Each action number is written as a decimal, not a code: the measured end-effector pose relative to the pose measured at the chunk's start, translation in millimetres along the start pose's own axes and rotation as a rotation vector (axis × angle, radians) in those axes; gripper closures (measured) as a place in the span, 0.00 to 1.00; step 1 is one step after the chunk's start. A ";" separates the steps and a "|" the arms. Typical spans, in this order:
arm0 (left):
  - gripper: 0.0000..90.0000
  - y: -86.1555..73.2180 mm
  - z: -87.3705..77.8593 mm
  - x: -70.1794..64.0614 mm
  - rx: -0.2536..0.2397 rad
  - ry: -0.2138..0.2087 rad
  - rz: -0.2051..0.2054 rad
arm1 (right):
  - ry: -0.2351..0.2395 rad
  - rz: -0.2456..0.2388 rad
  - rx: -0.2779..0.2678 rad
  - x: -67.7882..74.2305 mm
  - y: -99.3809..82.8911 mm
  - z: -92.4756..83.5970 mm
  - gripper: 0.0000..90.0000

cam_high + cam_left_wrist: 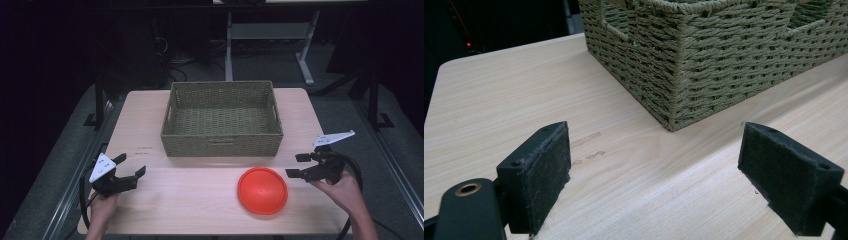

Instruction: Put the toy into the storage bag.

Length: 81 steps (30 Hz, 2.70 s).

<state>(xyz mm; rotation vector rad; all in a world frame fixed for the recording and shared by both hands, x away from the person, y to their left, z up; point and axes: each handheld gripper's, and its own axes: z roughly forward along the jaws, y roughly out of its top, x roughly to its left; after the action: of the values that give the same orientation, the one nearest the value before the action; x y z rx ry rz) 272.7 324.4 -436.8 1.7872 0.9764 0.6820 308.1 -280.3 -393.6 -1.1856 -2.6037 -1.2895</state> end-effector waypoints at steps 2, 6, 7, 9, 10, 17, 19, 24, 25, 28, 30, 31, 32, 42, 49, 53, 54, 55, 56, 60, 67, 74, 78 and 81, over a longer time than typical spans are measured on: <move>0.14 -0.1 0.4 0.3 0.004 0.001 0.002 | 0.006 0.001 0.017 -1.4 1.3 5.7 0.18; 0.14 -0.4 1.4 0.2 0.011 -0.003 -0.006 | 0.012 0.013 0.058 -5.3 2.6 19.5 0.18; 0.14 -0.4 1.7 -0.1 0.013 -0.005 -0.005 | 0.010 0.012 0.070 -6.4 2.8 23.0 0.18; 0.14 -0.5 2.3 -0.3 0.017 -0.008 -0.002 | 0.016 0.015 0.080 -8.4 2.9 29.4 0.18; 0.14 -0.6 2.5 -0.3 0.021 -0.009 -0.001 | 0.023 0.021 0.084 -9.7 2.7 32.1 0.19; 0.14 -0.9 3.2 -0.4 0.023 -0.017 -0.008 | 0.035 0.047 0.127 -17.4 -5.2 46.4 0.23; 0.14 -1.0 4.3 -0.7 0.026 -0.026 -0.010 | 0.031 0.050 0.138 -17.3 -6.2 48.4 0.23; 0.14 -1.1 5.0 -0.3 0.033 -0.030 -0.007 | 0.040 0.039 0.168 -15.7 -9.3 56.5 0.28; 0.14 -1.1 5.0 -0.3 0.034 -0.031 -0.008 | 0.047 0.038 0.173 -16.0 -10.2 58.4 0.29; 0.14 -1.6 5.3 -0.6 0.039 -0.032 -0.007 | 0.058 0.036 0.190 -17.5 -13.6 64.1 0.34; 0.14 -1.8 6.0 -1.1 0.039 -0.033 -0.013 | 0.055 0.034 0.201 -16.8 -15.0 66.4 0.36; 0.14 -1.8 6.2 -1.3 0.039 -0.036 -0.014 | 0.055 0.023 0.204 -16.4 -15.4 67.3 0.38; 0.14 -1.7 6.1 -1.5 0.041 -0.038 -0.011 | 0.057 0.027 0.214 -14.7 -15.5 67.4 0.40; 0.14 -2.0 6.5 -1.2 0.047 -0.038 -0.007 | 0.058 -0.004 0.233 -11.2 -15.7 70.0 0.56; 0.14 -2.2 6.6 -1.1 0.050 -0.038 -0.006 | 0.022 -0.027 0.241 -11.7 -13.9 76.2 0.67; 0.14 -2.0 6.0 -0.8 0.049 -0.035 -0.003 | 0.036 -0.008 0.235 -16.1 -13.0 77.4 0.72; 0.14 -2.0 5.8 -0.7 0.047 -0.034 -0.005 | 0.042 0.000 0.236 -17.4 -13.2 77.3 0.73; 0.14 -2.1 5.7 -0.4 0.047 -0.034 -0.006 | 0.043 0.008 0.234 -17.4 -13.3 77.1 0.74; 0.14 -2.2 5.9 -0.4 0.045 -0.032 -0.011 | 0.043 0.011 0.231 -17.7 -13.2 76.4 0.76; 0.14 -2.3 6.4 -0.1 0.055 -0.033 -0.005 | 0.085 0.052 0.176 -18.5 -10.5 66.5 0.85; 0.14 -2.1 4.8 -0.1 0.053 -0.031 -0.006 | 0.067 0.022 0.160 -0.1 4.1 49.9 0.91; 0.14 -3.3 4.3 0.5 0.049 -0.025 -0.010 | 0.069 -0.003 0.116 10.3 10.6 38.6 0.91; 0.14 -3.3 3.9 0.6 0.046 -0.023 -0.009 | 0.055 -0.010 0.083 15.7 15.2 29.0 0.91; 0.14 -3.2 3.7 0.3 0.044 -0.024 -0.008 | 0.041 -0.027 0.065 18.7 19.5 22.3 0.91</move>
<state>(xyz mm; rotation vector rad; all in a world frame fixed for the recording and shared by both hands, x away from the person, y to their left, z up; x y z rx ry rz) 274.8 323.7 -441.2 1.8248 0.9889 0.6373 313.8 -246.0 -389.3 -1.1070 -2.6200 -1.2102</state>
